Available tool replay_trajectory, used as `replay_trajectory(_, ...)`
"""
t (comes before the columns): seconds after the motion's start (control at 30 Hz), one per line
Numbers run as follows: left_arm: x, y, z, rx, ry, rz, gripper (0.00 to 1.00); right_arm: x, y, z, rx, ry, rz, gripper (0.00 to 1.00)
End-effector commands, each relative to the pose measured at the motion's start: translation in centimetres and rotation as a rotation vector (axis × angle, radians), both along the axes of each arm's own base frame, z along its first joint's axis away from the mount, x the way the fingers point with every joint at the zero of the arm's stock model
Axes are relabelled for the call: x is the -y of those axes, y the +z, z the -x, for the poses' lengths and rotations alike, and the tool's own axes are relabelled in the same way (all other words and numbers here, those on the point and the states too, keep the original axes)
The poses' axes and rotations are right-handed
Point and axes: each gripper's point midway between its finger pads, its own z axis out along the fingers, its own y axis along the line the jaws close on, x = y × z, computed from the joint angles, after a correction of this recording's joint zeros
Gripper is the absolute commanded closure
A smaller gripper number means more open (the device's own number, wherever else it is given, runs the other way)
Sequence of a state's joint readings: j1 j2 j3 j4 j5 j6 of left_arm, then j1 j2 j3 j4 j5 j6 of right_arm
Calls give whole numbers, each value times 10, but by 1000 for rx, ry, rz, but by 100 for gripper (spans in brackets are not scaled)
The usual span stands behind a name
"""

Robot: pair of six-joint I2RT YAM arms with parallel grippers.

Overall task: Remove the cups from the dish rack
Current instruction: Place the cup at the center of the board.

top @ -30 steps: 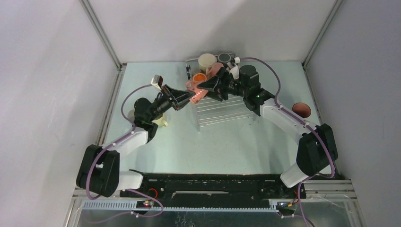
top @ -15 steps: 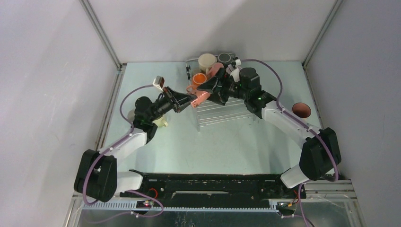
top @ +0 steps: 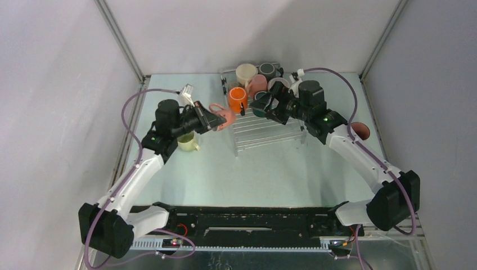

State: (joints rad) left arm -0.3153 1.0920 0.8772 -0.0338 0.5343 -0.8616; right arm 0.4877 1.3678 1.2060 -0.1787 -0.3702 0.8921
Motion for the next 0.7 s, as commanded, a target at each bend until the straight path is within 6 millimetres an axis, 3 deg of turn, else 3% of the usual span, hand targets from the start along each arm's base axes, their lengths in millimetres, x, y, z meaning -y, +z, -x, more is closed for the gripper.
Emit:
replay_trajectory(0.0,-28,-7,3,78,15,-295,100,24,3,0,68,-43,95,0)
replay_trajectory(0.2,-50,-38,-2,1,16,-527,100,46,1,-1,80,-80,151,0)
replay_trajectory(0.43,-52,-62,-21,-57,-17,-714,100,51,1,4,89,-77,176,0)
replay_trajectory(0.67,-57,-99,-43,-143,-40,-875,100,59,2,10,97,-81,202,0)
